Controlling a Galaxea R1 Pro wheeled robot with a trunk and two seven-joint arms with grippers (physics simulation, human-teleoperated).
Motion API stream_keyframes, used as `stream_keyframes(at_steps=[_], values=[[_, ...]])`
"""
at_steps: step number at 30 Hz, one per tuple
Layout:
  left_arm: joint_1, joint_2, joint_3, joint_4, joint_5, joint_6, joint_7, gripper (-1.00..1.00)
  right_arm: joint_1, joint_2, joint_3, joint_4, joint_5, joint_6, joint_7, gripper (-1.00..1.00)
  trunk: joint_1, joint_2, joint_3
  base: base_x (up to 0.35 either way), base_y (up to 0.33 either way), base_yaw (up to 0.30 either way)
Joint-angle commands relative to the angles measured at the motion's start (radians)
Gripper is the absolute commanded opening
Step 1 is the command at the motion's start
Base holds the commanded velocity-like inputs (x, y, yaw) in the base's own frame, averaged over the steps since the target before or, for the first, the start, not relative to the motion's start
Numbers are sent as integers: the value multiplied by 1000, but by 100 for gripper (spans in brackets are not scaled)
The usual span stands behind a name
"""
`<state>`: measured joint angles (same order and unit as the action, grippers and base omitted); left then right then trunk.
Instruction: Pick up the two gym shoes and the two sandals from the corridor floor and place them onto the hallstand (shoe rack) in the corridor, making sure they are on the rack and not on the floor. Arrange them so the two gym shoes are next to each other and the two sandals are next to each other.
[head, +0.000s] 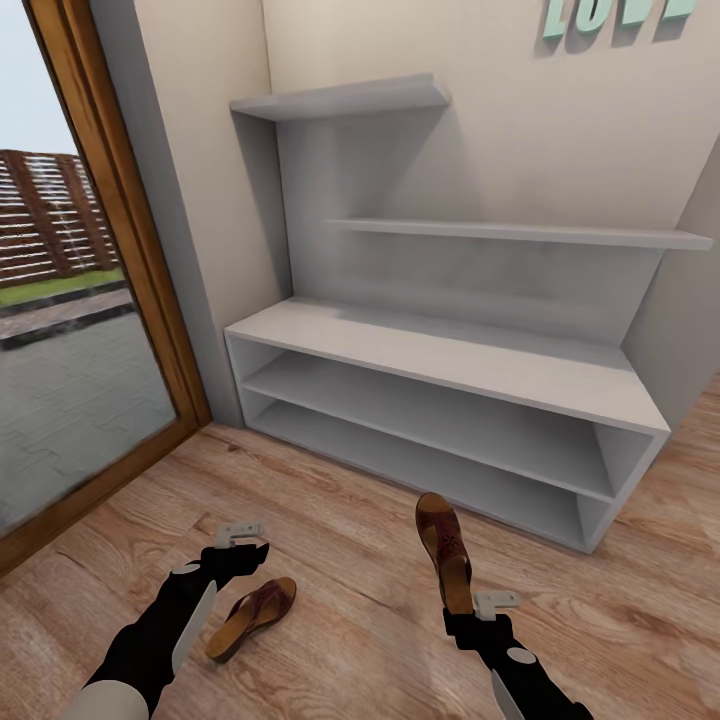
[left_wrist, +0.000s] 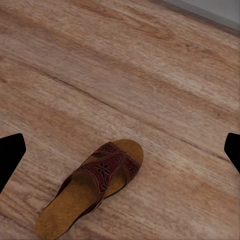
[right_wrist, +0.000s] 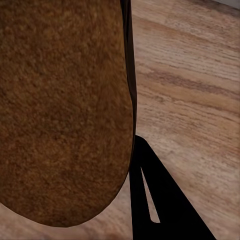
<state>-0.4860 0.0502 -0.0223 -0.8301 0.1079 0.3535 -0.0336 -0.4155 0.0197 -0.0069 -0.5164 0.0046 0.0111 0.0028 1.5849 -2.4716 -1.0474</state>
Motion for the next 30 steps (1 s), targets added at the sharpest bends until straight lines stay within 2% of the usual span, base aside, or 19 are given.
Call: stream_keyframes(at_steps=[1,12,30], values=[[0,1,-2,-1,10,5,1,100,0,0,-1,-1,-3,1,0,-100,0,0,-1,0,6,0],[0,1,-2,-1,10,5,1,100,0,0,0,-1,-3,1,0,-100,0,0,-1,0,56,0],[0,1,-2,-1,10,5,1,100,0,0,0,1,-3,1,0,-100,0,0,-1,14,292,0]])
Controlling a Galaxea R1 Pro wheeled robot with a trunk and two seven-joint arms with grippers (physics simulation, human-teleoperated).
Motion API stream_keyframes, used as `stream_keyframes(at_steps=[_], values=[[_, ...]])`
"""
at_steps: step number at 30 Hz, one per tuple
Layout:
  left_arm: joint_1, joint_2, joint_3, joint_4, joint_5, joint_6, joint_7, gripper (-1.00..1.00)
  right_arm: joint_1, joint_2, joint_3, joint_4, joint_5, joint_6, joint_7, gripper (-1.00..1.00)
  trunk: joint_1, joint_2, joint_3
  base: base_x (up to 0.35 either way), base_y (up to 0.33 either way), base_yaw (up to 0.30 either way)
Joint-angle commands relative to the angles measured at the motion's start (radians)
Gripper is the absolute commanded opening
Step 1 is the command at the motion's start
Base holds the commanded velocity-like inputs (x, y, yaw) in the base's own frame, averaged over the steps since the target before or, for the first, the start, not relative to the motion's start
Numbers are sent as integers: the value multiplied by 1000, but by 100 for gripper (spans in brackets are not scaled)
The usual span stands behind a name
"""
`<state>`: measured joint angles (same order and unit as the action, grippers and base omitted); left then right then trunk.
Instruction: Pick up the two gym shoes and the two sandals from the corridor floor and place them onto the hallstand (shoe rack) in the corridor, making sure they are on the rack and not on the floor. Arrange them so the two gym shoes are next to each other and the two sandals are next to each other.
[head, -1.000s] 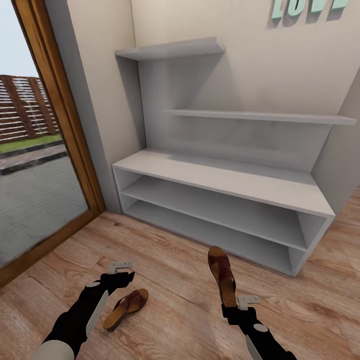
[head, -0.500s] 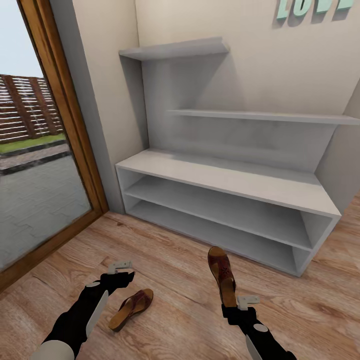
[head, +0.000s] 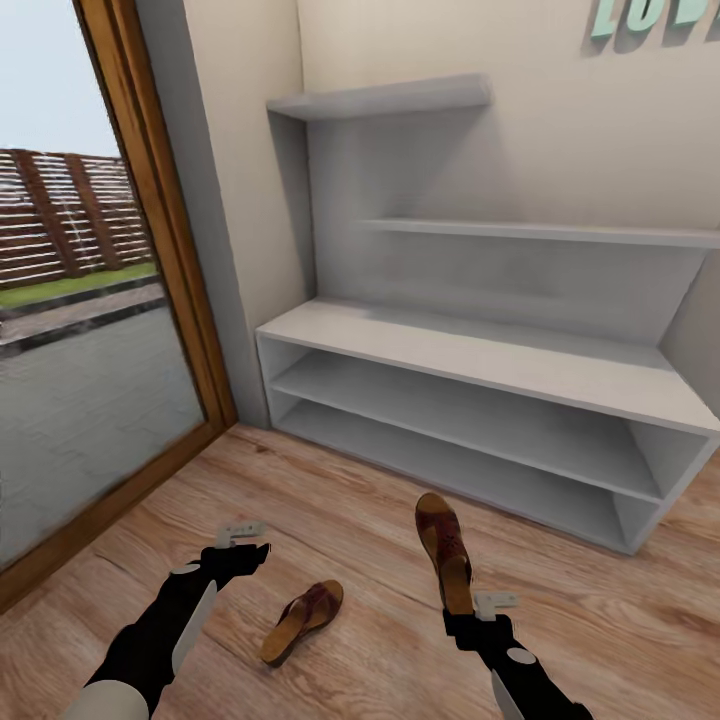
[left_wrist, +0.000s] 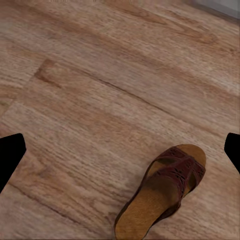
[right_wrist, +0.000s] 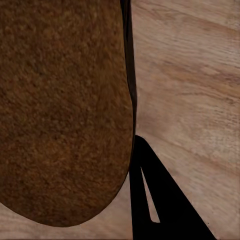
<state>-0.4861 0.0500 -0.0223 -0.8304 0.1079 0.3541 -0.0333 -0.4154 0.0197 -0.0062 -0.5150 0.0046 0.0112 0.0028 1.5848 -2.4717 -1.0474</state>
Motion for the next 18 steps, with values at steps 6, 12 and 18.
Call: stream_keyframes(at_steps=[6,12,18], values=[[0,1,-2,-1,10,5,1,100,0,0,0,0,-3,1,0,-100,0,0,-1,23,200,-104],[0,1,-2,-1,10,5,1,100,0,0,-1,0,-3,1,0,-100,0,0,-1,3,47,-263],[0,1,-2,-1,10,5,1,100,0,0,-1,0,-3,1,0,-100,0,0,-1,0,4,-290]])
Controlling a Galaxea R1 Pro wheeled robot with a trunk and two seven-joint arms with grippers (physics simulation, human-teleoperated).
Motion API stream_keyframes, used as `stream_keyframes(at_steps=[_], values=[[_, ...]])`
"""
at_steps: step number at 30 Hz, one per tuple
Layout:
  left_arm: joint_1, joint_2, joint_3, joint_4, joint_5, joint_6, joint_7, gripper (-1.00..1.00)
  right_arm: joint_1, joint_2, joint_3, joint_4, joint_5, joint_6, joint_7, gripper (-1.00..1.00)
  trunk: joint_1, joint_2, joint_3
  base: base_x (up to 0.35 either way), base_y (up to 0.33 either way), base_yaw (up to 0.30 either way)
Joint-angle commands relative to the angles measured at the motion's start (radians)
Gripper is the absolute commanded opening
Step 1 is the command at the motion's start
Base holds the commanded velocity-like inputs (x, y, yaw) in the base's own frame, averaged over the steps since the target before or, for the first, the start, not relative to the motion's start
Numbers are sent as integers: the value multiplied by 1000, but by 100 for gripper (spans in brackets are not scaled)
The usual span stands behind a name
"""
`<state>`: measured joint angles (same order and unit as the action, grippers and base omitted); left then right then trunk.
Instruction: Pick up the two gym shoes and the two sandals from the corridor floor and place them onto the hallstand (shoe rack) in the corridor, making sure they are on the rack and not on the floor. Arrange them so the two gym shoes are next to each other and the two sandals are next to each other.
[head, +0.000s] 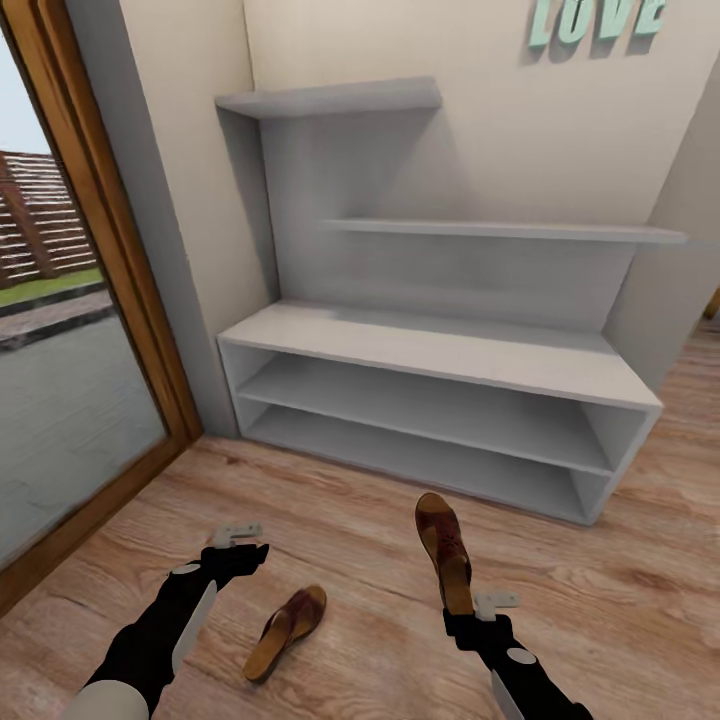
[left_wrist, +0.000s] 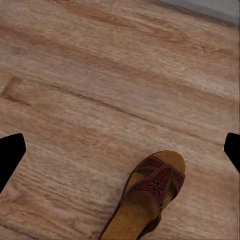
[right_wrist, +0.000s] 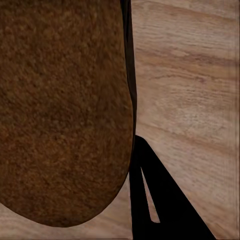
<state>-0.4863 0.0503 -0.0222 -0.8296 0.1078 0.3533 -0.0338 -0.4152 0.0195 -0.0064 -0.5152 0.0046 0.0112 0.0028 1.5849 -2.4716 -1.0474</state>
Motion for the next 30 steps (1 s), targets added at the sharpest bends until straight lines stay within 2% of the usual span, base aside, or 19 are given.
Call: stream_keyframes(at_steps=[1,26,30], values=[[0,1,-2,-2,10,6,2,100,-1,0,0,0,-3,1,0,-100,0,0,-1,0,0,-292],[0,1,-2,-2,10,6,2,100,-1,0,-1,-1,-3,1,0,-100,0,0,-1,0,0,-292],[0,2,-2,-2,10,6,2,100,-1,0,0,-3,-3,1,0,-100,0,0,-1,0,0,-137]])
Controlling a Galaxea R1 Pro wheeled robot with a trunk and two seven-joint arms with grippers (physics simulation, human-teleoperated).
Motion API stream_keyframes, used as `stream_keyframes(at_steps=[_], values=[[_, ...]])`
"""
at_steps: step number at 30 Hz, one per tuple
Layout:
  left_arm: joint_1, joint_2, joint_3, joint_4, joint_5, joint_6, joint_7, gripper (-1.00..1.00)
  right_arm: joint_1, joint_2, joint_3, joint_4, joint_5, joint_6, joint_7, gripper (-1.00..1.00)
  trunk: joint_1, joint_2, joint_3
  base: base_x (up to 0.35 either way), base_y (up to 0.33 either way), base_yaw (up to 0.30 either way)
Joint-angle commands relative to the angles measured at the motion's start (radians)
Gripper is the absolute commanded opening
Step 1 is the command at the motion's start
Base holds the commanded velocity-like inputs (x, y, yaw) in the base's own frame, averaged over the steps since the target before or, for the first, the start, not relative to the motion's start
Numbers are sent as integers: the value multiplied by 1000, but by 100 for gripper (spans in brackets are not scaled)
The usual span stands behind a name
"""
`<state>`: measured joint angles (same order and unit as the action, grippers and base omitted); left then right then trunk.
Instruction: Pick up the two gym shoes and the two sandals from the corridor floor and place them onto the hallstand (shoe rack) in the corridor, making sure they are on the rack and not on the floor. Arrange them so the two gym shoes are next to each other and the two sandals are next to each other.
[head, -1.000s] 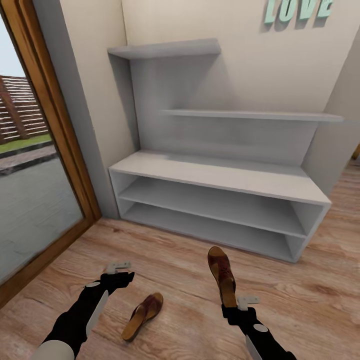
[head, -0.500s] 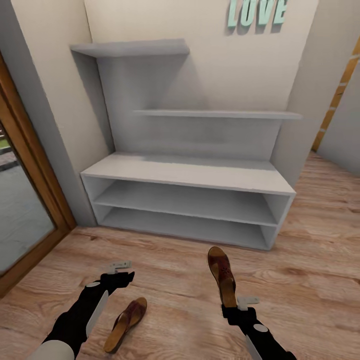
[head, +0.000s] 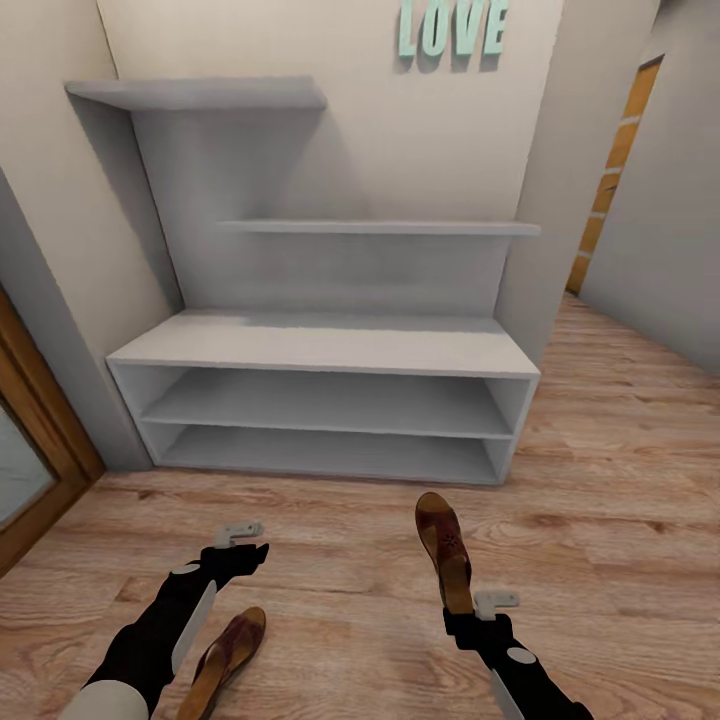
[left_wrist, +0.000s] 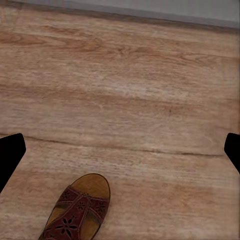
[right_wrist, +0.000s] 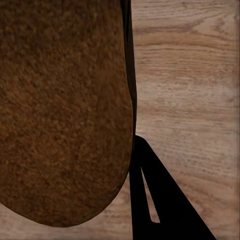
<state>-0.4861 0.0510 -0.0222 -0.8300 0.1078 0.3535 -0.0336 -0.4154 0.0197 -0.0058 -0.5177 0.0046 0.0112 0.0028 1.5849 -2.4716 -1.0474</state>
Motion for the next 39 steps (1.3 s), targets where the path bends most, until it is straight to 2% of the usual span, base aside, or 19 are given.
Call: stream_keyframes(at_steps=[1,10,27,39], values=[[0,1,-2,-1,10,6,1,100,0,0,-1,-1,-3,1,0,-100,0,0,-1,0,0,-36],[0,1,-2,-1,10,6,1,100,0,0,0,2,-3,1,0,-100,0,0,-1,0,0,-6],[0,2,-1,-1,11,6,1,100,0,0,-1,4,-3,1,0,-100,0,0,-1,50,280,0],[0,1,-1,-1,10,4,1,100,0,0,0,5,-3,1,0,-100,0,0,-1,0,37,0]])
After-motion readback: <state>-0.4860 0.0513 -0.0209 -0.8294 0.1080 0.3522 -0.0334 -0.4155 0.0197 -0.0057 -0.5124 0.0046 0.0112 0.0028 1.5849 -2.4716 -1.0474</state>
